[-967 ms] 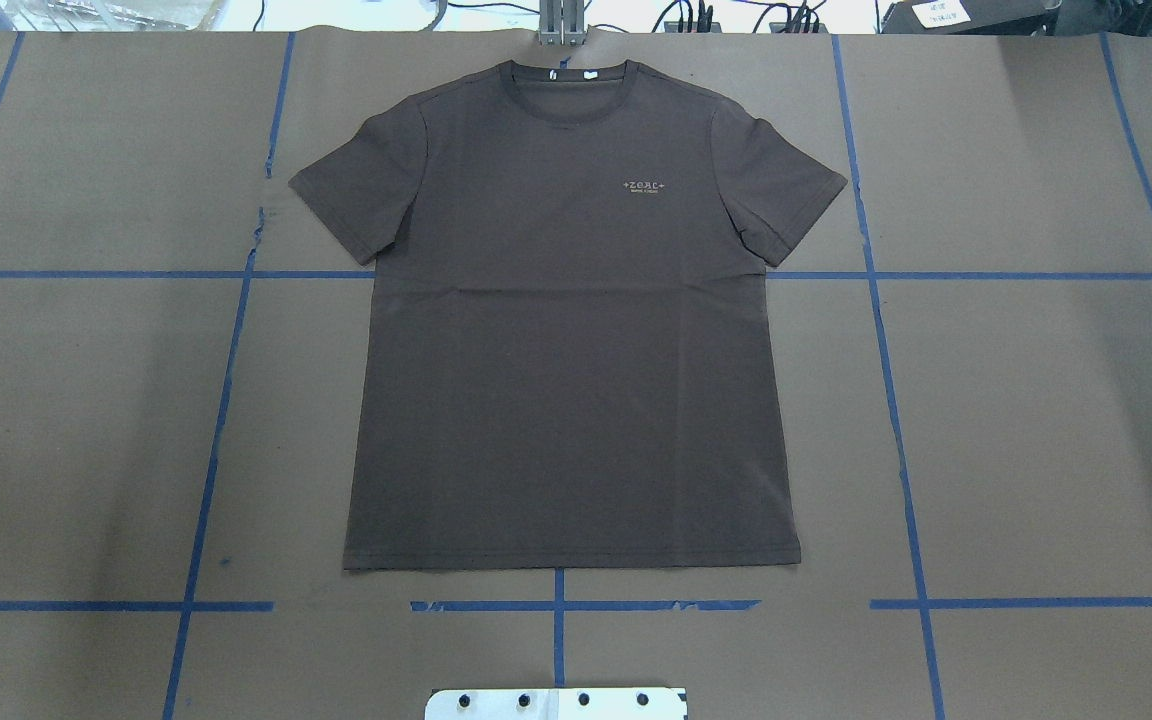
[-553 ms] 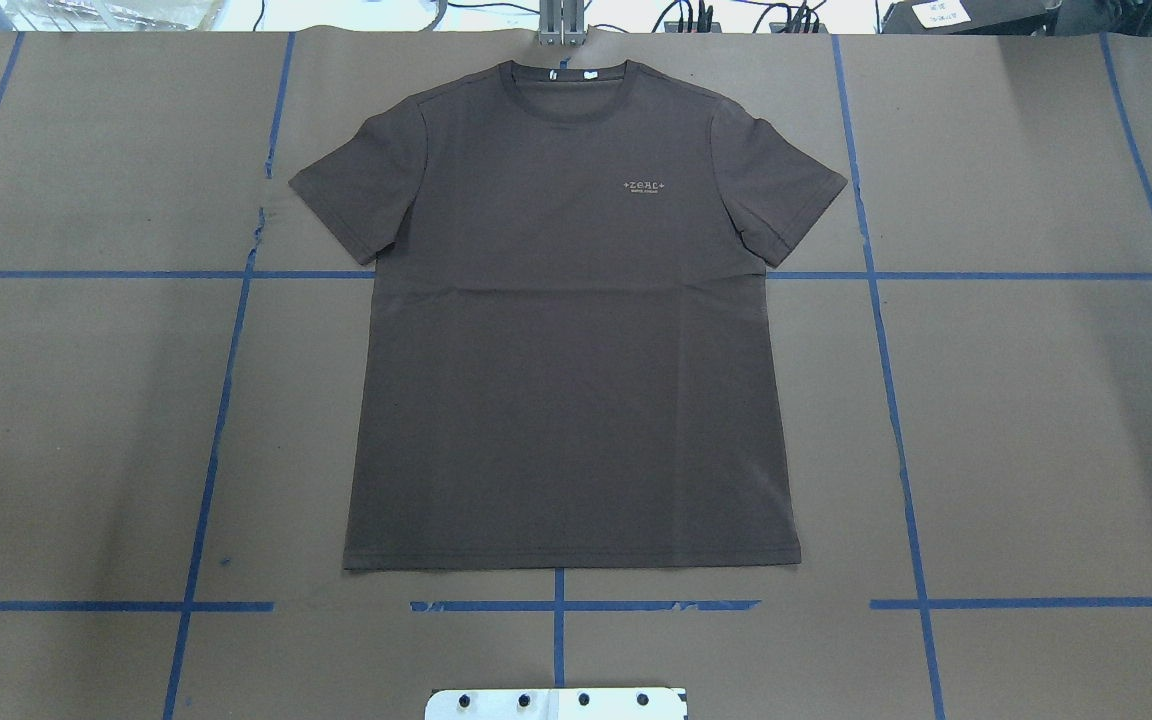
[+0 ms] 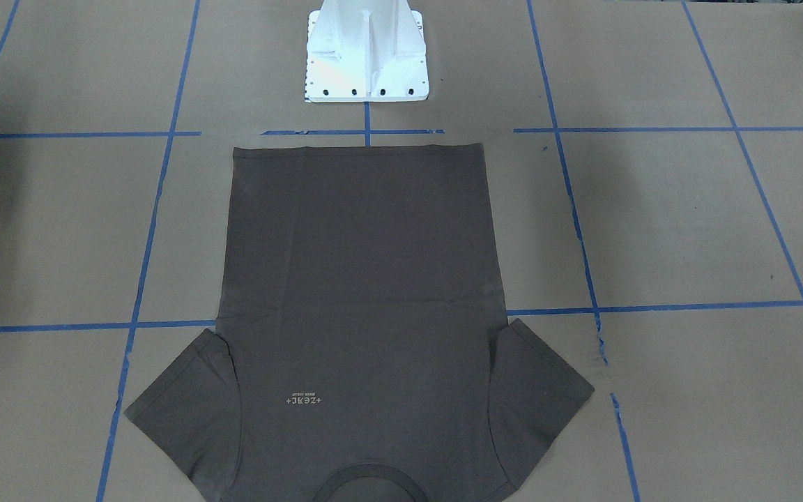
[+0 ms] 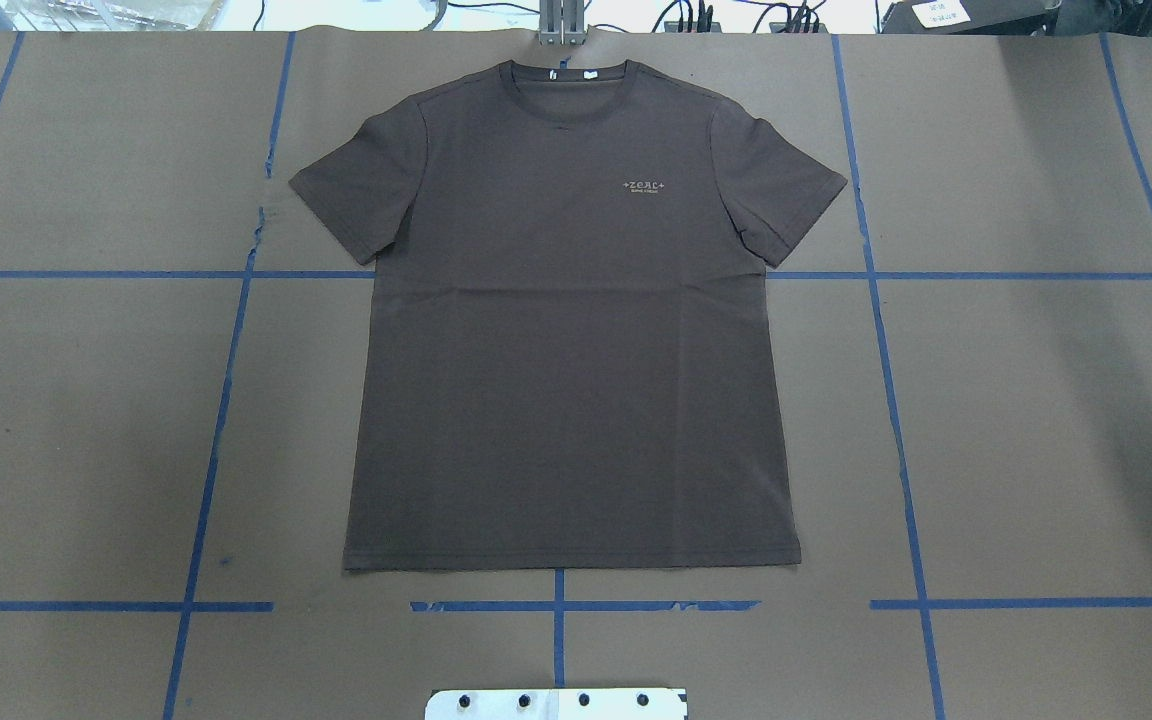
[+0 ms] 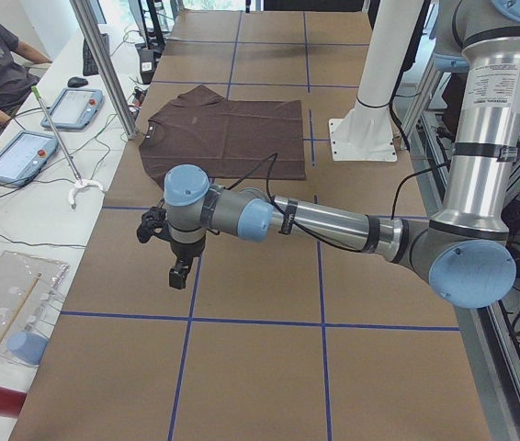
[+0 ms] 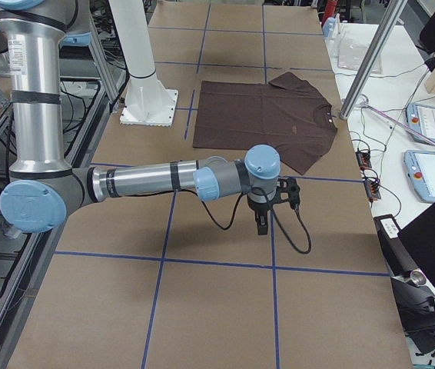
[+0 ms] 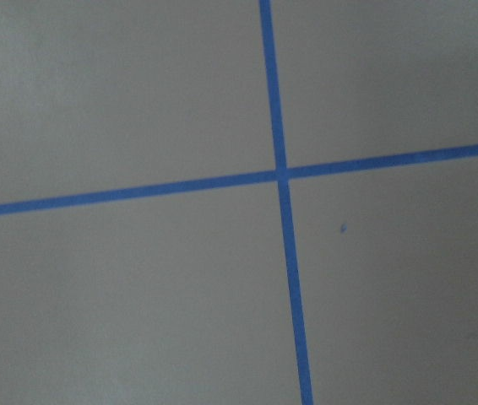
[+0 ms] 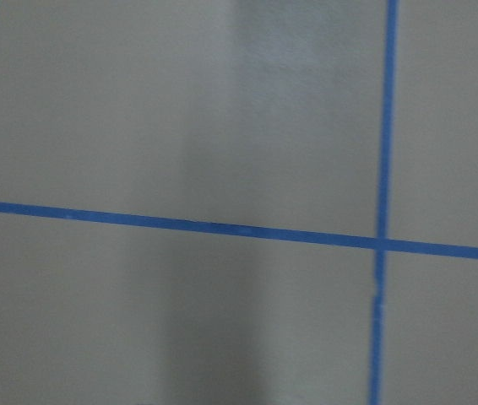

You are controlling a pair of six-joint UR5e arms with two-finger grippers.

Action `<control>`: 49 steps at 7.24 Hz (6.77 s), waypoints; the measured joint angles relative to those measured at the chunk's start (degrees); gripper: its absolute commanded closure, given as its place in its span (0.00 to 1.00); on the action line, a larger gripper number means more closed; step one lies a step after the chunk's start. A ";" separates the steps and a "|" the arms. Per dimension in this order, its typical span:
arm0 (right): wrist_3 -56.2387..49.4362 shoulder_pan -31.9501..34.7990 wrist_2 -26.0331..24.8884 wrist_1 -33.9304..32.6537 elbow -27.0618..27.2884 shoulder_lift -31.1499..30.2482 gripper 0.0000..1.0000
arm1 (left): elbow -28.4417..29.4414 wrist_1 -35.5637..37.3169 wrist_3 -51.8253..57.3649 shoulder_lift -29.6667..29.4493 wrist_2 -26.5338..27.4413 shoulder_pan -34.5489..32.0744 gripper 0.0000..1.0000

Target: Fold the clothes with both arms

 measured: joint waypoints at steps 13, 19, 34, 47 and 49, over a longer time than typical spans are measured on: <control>25.19 -21.71 -12.65 25.07 -46.67 40.51 0.00 | 1.75 -9.64 -6.22 -4.67 0.21 7.85 0.00; 25.19 -22.53 -13.01 25.08 -50.79 41.38 0.58 | 1.70 -9.64 -6.16 -4.94 0.19 7.77 0.00; 29.95 -28.27 -17.47 18.20 -46.00 55.54 0.00 | 1.78 -9.14 -6.28 -5.68 0.16 6.92 0.00; 33.49 -25.38 -8.77 -17.24 3.04 28.57 0.00 | 19.00 -33.91 -62.88 -23.98 30.09 34.01 0.00; 32.94 -26.24 -8.94 -15.74 3.22 27.95 0.00 | 28.12 -38.50 -63.92 -27.87 34.49 35.73 0.00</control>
